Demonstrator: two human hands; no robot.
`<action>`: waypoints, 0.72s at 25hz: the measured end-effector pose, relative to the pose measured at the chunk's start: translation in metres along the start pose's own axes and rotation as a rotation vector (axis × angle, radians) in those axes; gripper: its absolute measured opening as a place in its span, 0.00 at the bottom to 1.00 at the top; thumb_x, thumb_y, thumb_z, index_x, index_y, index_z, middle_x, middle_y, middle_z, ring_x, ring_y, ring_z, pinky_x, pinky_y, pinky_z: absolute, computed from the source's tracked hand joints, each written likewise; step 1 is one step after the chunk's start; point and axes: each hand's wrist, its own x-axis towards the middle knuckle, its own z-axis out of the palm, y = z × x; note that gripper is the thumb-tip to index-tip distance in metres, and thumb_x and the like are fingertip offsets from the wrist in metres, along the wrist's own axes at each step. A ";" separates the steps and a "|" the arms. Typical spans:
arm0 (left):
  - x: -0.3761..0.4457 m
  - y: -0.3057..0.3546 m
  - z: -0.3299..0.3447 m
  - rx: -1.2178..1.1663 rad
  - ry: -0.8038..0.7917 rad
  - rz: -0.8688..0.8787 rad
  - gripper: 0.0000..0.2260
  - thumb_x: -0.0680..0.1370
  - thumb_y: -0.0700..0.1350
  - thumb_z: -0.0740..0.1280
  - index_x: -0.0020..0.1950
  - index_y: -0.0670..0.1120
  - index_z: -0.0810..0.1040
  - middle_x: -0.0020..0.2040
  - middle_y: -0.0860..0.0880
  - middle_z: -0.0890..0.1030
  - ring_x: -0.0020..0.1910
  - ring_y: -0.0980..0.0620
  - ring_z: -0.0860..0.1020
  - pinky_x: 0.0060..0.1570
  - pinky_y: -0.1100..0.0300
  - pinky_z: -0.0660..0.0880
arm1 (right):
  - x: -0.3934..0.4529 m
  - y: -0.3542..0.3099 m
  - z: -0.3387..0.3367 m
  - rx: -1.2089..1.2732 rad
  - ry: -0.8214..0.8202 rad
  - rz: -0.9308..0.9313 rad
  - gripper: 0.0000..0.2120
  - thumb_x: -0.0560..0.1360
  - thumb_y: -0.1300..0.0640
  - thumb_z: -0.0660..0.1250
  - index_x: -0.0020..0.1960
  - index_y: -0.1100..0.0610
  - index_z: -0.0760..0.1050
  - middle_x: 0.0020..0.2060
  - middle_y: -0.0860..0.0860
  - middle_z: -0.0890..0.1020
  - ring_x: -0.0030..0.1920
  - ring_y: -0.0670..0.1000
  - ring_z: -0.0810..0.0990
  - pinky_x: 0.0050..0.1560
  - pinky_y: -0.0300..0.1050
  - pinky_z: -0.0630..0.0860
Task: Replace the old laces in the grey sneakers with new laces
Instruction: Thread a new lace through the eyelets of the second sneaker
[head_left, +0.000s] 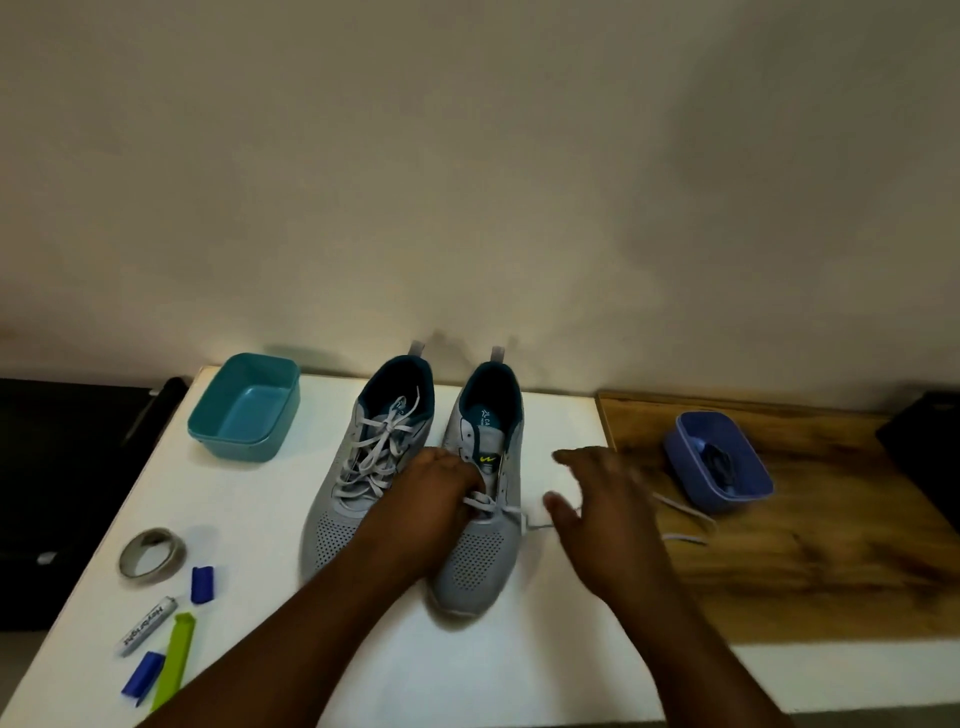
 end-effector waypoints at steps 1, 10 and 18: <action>0.001 -0.002 -0.001 -0.003 0.004 -0.012 0.06 0.79 0.49 0.69 0.55 0.53 0.82 0.53 0.53 0.80 0.57 0.52 0.73 0.57 0.56 0.72 | -0.001 -0.008 0.012 0.074 -0.112 -0.054 0.23 0.77 0.43 0.70 0.70 0.43 0.72 0.65 0.48 0.76 0.65 0.53 0.75 0.64 0.53 0.73; 0.002 0.001 -0.025 -0.151 0.017 -0.061 0.09 0.80 0.47 0.69 0.57 0.50 0.86 0.52 0.52 0.84 0.49 0.56 0.79 0.50 0.65 0.73 | -0.008 -0.027 0.042 0.123 -0.177 -0.144 0.44 0.76 0.45 0.69 0.80 0.33 0.42 0.68 0.51 0.69 0.60 0.53 0.77 0.57 0.49 0.80; -0.015 0.014 -0.082 -0.375 0.593 -0.296 0.10 0.82 0.45 0.64 0.42 0.50 0.79 0.33 0.55 0.79 0.34 0.57 0.77 0.35 0.60 0.71 | -0.008 -0.021 0.040 0.098 -0.125 -0.194 0.33 0.78 0.47 0.68 0.77 0.35 0.56 0.68 0.48 0.71 0.59 0.54 0.79 0.57 0.49 0.79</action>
